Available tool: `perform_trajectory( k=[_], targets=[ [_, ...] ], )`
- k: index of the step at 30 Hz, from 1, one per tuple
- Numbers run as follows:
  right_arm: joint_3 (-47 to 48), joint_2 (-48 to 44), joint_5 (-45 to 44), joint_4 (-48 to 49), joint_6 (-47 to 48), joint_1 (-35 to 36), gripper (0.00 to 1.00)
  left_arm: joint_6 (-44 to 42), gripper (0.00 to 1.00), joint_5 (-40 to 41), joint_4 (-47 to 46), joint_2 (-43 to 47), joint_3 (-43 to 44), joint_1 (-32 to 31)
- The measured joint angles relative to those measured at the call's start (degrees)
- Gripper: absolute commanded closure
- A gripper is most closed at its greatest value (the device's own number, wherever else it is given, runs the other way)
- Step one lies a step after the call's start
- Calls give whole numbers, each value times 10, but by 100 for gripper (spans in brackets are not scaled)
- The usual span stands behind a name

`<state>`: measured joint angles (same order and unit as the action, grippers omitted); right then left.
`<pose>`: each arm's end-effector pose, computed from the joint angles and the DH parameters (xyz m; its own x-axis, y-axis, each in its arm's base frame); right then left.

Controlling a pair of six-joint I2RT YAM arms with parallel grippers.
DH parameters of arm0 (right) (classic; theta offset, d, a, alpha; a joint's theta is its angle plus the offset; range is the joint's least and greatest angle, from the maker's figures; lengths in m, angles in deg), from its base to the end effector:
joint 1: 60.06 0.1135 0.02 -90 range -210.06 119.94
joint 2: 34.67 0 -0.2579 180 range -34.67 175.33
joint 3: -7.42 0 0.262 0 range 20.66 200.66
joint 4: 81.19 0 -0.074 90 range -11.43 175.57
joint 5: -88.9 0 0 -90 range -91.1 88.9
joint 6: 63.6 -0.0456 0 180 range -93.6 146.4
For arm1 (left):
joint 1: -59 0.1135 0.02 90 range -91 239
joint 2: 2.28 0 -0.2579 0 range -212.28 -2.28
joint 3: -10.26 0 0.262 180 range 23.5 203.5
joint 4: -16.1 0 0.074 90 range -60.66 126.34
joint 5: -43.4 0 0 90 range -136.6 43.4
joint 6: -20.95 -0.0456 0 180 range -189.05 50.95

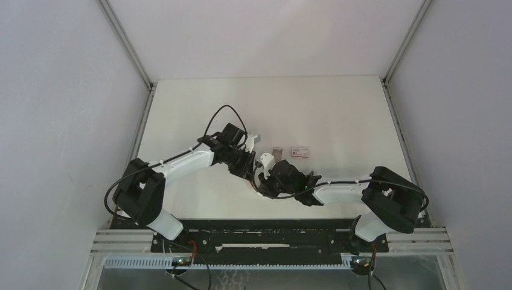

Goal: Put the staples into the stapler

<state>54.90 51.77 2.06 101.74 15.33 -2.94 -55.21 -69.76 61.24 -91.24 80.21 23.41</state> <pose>0.1631 0.2570 0.1359 -0.4790 -0.3879 -0.7874 -0.7854 0.5901 0.1871 0.2446 -0.1971 0.1817 -0.8719 0.3536 -0.3387 0.4799 0.7543 -0.4480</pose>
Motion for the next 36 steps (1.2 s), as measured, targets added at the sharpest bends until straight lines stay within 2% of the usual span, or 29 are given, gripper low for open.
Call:
perform_trajectory(
  k=[25, 36],
  targets=[
    [32, 15, 51, -45, 30, -26, 96, -15, 100, 0, -2, 0, 0, 1],
    [74, 29, 64, -101, 60, -35, 96, -16, 100, 0, -9, 0, 0, 1]
  ],
)
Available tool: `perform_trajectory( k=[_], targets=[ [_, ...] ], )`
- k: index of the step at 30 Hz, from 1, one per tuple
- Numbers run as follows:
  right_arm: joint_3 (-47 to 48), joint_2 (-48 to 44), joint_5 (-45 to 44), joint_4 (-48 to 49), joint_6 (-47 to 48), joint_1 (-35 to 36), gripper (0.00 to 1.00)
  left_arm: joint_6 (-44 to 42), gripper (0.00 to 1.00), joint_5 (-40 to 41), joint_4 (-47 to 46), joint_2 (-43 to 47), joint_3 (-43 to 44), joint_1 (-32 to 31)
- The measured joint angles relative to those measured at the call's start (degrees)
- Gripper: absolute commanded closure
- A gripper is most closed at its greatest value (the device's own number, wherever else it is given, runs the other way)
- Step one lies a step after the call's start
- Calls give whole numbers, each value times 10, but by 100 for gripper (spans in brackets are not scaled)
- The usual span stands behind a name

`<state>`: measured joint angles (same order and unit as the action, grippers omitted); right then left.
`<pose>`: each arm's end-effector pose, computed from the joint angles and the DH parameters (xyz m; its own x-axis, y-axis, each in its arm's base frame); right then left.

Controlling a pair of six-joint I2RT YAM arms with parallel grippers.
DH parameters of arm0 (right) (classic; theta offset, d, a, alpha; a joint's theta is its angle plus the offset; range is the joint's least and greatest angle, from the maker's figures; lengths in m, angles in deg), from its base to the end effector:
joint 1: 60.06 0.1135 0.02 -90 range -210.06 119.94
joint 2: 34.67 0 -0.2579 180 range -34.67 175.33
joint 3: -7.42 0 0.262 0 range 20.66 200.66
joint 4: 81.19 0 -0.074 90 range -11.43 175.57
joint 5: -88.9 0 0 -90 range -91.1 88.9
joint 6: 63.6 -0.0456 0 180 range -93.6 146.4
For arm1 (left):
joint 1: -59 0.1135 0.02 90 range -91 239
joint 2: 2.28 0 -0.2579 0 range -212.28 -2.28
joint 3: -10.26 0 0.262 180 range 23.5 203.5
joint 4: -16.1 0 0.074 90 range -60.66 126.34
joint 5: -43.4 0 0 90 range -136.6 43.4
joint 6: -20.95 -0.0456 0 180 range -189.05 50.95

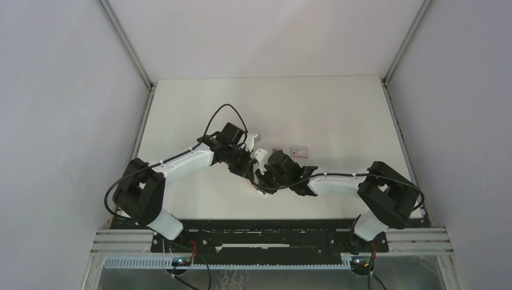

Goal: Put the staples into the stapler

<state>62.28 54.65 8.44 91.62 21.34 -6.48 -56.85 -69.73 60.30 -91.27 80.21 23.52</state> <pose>0.1850 0.2635 0.1441 -0.4695 -0.4898 -0.7346 -0.8289 0.5311 0.1756 0.2464 -0.1976 0.1824 -0.8539 0.3700 -0.3660 0.5088 0.7411 -0.4380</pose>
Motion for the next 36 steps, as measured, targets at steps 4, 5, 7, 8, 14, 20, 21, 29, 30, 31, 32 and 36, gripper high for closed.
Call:
perform_trajectory(
  k=[4, 5, 7, 8, 14, 20, 21, 29, 30, 31, 32, 36],
  targets=[
    [3, 2, 5, -6, 4, -3, 96, -3, 100, 0, 0, 0, 0, 0],
    [4, 2, 7, -7, 5, -3, 96, -4, 100, 0, 0, 0, 0, 0],
    [4, 2, 7, -9, 6, -3, 96, -4, 100, 0, 0, 0, 0, 0],
    [5, 2, 7, -10, 7, -3, 96, -4, 100, 0, 0, 0, 0, 0],
    [5, 2, -7, -14, 8, 3, 97, -4, 100, 2, 0, -3, 0, 0],
    [-4, -9, -15, -14, 0, 7, 96, -4, 100, 4, -1, -3, 0, 0],
    [-12, -20, -15, -16, -3, 7, 96, -5, 100, 3, -2, -3, 0, 0],
    [-33, -133, -9, -25, -26, 7, 96, -18, 100, -14, -9, 21, -4, 0],
    [-33, -142, -9, -25, -27, 7, 96, -19, 100, -16, -12, 25, -4, 0],
    [-33, -151, -9, -25, -27, 8, 96, -23, 100, -17, -14, 28, -4, 0],
    [-33, -155, -12, -25, -27, 9, 96, -24, 100, -19, -16, 32, -4, 0],
    [-33, -151, -24, -25, -28, 16, 96, -29, 100, -26, -24, 43, -5, -2]
  ],
)
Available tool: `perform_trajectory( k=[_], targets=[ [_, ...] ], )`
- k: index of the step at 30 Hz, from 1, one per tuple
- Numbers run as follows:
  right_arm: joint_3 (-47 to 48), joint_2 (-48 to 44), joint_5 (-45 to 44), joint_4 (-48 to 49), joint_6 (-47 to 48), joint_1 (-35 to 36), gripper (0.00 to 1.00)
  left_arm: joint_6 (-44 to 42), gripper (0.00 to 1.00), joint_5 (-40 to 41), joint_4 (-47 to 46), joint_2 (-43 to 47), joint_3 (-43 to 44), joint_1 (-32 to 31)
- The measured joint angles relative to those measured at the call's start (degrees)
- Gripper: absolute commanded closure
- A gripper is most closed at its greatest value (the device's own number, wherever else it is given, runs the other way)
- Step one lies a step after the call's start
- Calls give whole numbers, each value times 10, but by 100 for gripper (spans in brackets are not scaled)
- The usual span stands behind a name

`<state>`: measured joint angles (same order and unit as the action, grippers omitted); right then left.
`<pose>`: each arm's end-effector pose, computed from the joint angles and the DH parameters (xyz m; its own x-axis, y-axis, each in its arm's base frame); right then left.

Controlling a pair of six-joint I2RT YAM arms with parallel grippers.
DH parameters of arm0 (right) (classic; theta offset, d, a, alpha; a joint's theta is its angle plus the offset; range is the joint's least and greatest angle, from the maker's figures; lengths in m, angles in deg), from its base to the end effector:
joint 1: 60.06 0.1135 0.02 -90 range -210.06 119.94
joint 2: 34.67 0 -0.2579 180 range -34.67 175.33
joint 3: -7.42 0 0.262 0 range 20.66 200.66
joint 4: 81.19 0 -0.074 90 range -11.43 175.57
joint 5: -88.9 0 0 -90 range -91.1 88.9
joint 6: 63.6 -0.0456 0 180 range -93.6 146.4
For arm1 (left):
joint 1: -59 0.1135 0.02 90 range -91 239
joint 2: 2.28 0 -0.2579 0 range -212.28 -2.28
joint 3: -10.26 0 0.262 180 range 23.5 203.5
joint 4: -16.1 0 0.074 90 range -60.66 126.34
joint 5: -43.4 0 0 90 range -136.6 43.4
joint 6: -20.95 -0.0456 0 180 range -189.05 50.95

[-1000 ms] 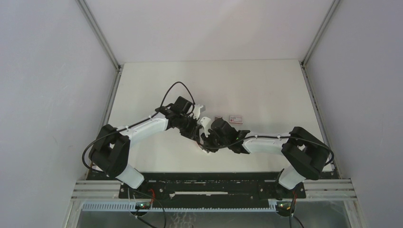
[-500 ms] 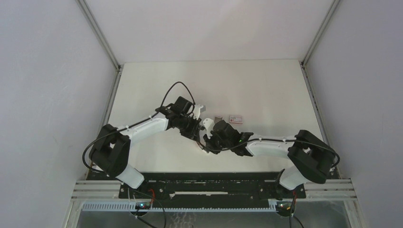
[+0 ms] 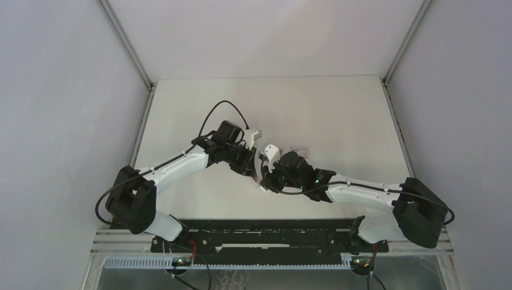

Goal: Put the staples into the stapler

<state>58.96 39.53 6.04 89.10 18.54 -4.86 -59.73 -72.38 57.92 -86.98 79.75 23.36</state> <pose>0.1621 0.2432 0.1969 -0.4223 -0.3698 -0.8276 -0.8247 0.5357 0.1814 0.2417 -0.1977 0.2050 -0.7889 0.3862 -0.4779 0.5972 0.6652 -0.4482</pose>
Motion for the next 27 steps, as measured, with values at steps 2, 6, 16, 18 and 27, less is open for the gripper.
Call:
perform_trajectory(
  k=[2, 6, 16, 18, 27],
  targets=[
    [0, 11, -7, 0, 0, 7, 96, -1, 100, -1, -2, 3, 0, 0],
    [0, 38, -22, -1, -1, 22, 96, -5, 100, 0, -2, 3, 0, -1],
    [0, 60, -55, -9, -2, 28, 96, -9, 100, 1, -1, 3, 0, -2],
    [0, 60, -59, -12, -1, 28, 97, -10, 100, 1, -1, 3, 0, -3],
    [0, 65, -69, -14, 1, 28, 97, -10, 100, 1, 1, 3, 0, -5]
  ],
)
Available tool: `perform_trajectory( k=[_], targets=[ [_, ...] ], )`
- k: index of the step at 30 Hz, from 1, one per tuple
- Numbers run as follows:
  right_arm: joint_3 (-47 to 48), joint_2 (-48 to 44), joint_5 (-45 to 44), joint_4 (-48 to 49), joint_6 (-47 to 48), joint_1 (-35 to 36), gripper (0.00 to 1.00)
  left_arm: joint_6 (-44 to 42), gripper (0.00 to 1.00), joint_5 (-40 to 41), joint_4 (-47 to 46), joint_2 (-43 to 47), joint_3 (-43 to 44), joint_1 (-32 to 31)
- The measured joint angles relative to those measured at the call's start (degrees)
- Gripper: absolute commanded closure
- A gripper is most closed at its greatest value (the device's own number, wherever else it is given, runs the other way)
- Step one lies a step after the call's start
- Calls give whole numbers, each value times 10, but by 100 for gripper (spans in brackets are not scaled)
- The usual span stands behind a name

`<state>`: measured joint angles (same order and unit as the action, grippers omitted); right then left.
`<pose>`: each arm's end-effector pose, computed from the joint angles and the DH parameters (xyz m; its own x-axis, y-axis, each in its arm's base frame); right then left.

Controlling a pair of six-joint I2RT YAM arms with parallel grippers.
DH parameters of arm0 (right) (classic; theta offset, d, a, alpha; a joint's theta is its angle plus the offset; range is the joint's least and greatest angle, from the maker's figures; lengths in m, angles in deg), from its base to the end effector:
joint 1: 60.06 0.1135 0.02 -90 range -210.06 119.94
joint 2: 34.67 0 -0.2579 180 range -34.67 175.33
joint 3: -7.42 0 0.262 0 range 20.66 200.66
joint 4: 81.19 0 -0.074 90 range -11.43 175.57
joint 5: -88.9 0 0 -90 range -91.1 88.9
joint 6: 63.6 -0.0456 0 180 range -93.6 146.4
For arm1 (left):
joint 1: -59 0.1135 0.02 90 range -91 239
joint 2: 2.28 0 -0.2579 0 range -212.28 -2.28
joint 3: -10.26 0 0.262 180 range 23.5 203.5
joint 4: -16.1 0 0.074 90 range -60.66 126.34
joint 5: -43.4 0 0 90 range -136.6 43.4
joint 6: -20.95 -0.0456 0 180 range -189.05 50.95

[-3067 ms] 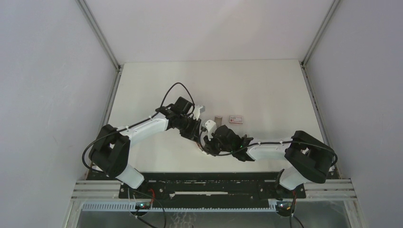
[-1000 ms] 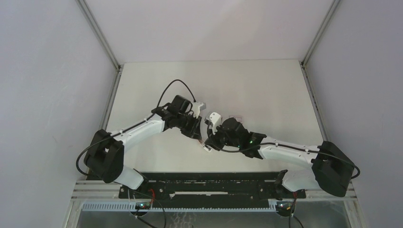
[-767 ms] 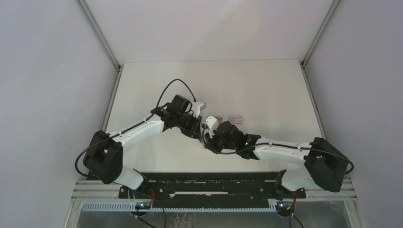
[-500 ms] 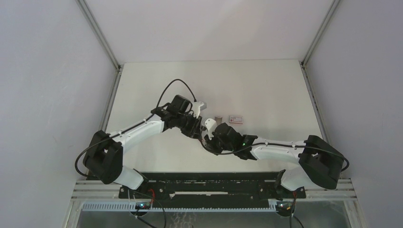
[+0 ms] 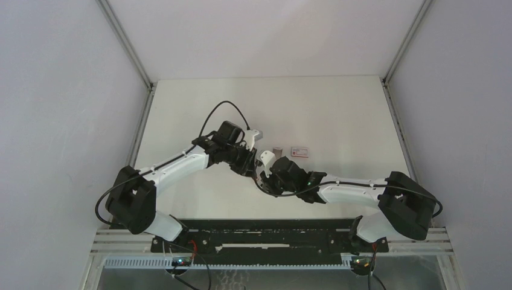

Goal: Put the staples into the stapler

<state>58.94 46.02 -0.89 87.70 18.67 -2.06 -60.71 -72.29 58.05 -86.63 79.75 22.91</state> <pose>0.1579 0.2531 0.1630 -0.4538 -0.4723 -0.7556 -0.7957 0.5965 0.1050 0.2396 -0.1991 0.2066 -0.7739 0.4024 -0.4890 0.6169 0.6537 -0.4383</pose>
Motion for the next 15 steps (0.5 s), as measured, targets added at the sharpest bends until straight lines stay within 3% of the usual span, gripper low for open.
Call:
perform_trajectory(
  k=[15],
  targets=[
    [6, 8, -4, -8, 5, 0, 97, 0, 100, 0, 1, 0, 0, -2]
  ],
)
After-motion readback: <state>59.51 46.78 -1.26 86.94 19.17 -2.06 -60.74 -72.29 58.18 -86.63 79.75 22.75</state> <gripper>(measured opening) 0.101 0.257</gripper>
